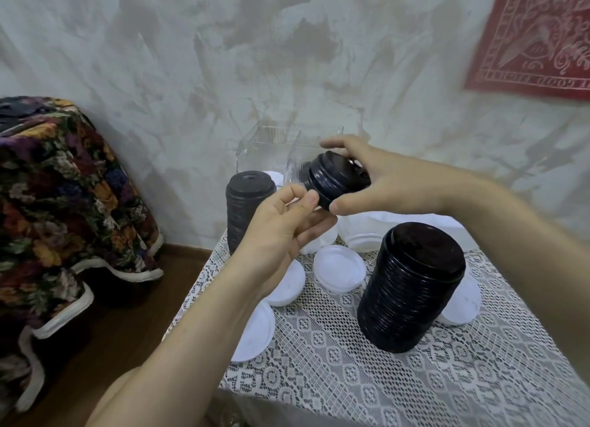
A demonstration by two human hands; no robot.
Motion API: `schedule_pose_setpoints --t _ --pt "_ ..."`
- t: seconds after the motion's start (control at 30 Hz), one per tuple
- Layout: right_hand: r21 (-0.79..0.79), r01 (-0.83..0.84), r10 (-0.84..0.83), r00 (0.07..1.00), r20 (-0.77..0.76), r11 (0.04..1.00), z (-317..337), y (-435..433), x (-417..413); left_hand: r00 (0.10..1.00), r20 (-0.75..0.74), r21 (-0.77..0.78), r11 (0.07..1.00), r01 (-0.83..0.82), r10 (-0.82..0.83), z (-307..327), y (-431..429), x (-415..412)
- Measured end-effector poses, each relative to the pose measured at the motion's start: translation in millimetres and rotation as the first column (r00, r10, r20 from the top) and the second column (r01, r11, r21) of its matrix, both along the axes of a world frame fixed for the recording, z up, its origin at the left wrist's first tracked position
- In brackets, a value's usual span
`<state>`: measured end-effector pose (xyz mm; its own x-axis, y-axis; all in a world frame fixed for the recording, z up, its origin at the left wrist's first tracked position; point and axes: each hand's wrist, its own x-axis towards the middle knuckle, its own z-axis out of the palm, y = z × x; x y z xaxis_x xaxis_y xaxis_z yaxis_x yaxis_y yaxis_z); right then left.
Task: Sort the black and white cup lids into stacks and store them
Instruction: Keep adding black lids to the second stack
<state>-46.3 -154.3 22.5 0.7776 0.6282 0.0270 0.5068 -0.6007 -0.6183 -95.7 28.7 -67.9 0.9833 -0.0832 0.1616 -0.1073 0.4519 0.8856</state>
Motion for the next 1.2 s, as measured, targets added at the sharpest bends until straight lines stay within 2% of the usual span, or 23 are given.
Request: schedule_pose_setpoints --t 0.1,0.17,0.23,0.33,0.43,0.5,0.6,0.67,0.73,0.93,1.1,1.2 --pt "0.014 0.017 -0.017 0.997 0.069 1.000 1 9 0 0.998 0.018 0.050 0.997 -0.056 0.055 8 5 -3" --pt "0.028 0.032 -0.035 0.996 0.078 0.999 1 15 2 0.986 0.037 0.171 0.971 -0.166 0.162 14 12 -6" --pt "0.010 0.041 -0.042 0.995 0.087 0.999 3 21 7 0.937 0.113 0.300 0.888 -0.349 0.330 19 22 -7" --pt "-0.012 0.034 -0.034 0.998 0.049 0.999 7 32 12 0.814 0.249 0.359 0.730 -0.582 0.525 19 48 -6" --pt "-0.040 0.035 -0.033 0.999 0.043 0.999 8 50 16 0.710 0.420 0.498 0.510 -0.701 0.566 9 78 1" --pt "-0.042 0.038 -0.036 0.998 0.058 0.998 9 64 19 0.718 0.440 0.558 0.463 -0.689 0.539 2 91 9" --pt "-0.071 0.044 -0.037 0.995 0.091 0.997 10 87 27 0.768 0.436 0.623 0.458 -0.634 0.470 -6 102 21" --pt "-0.140 0.061 -0.046 0.993 0.108 0.988 8 104 32 0.770 0.445 0.644 0.434 -0.630 0.456 -11 105 28" --pt "-0.172 0.086 -0.066 0.990 0.122 0.981 2 117 36 0.786 0.401 0.629 0.482 -0.610 0.470 -16 107 35" --pt "-0.114 0.026 -0.017 0.997 0.076 0.993 -13 137 41 0.851 0.277 0.530 0.668 -0.523 0.447 -32 115 44" --pt "0.000 0.008 -0.008 1.000 0.007 1.000 -16 134 41 0.877 0.271 0.467 0.742 -0.481 0.398 -34 115 43" --pt "0.139 0.033 -0.027 0.999 -0.046 0.990 -22 130 41 0.890 0.278 0.467 0.759 -0.454 0.362 -34 114 43"
